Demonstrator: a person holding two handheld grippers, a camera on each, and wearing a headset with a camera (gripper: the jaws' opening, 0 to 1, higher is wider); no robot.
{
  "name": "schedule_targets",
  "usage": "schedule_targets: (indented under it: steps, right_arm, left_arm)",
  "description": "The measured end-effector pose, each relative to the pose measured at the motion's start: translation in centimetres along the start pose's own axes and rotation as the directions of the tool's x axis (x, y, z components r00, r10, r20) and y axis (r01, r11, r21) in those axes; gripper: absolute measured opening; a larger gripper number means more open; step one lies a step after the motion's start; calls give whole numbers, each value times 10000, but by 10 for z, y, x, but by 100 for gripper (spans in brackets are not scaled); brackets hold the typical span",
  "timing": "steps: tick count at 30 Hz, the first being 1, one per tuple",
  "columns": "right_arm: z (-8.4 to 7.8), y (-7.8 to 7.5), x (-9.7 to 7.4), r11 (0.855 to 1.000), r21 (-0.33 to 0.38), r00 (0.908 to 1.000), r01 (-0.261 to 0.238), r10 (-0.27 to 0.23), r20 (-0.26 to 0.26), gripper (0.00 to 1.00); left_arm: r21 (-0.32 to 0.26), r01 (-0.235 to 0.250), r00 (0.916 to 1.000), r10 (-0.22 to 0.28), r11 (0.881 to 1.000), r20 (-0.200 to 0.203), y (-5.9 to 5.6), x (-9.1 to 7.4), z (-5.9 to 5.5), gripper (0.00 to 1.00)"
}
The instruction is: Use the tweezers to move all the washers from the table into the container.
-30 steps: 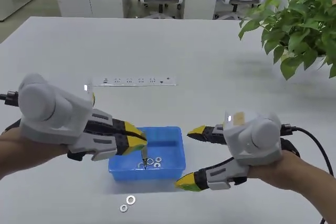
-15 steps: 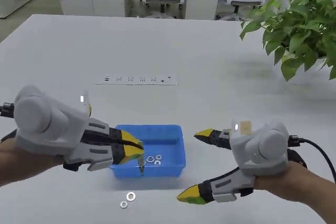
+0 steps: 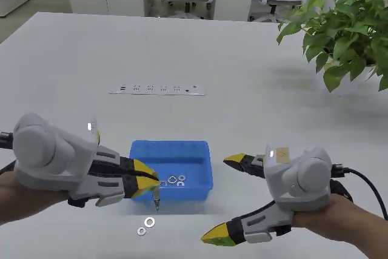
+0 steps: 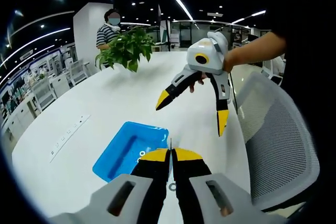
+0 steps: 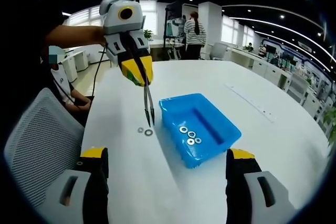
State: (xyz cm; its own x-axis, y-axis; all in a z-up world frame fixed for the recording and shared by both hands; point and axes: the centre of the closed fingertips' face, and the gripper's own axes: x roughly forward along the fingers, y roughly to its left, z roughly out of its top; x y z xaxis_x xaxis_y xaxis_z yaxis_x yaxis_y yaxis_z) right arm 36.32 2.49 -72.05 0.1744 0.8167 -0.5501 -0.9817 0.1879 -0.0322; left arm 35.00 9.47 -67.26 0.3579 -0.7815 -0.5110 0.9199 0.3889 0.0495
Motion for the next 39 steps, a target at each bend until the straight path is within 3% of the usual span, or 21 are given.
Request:
schedule_targets:
  steps: [21, 39]
  right_arm:
    - [-7, 6, 1, 10000, 57, 9998, 0, 1, -180, 93]
    - [-8, 12, 8, 9996, 173, 9995, -205, 209, -229, 91]
  left_arm:
    - [-336, 84, 9990, -99, 9994, -439, -6, 6, -24, 6]
    - [-389, 124, 9985, -144, 9992, -537, -7, 10, -31, 6]
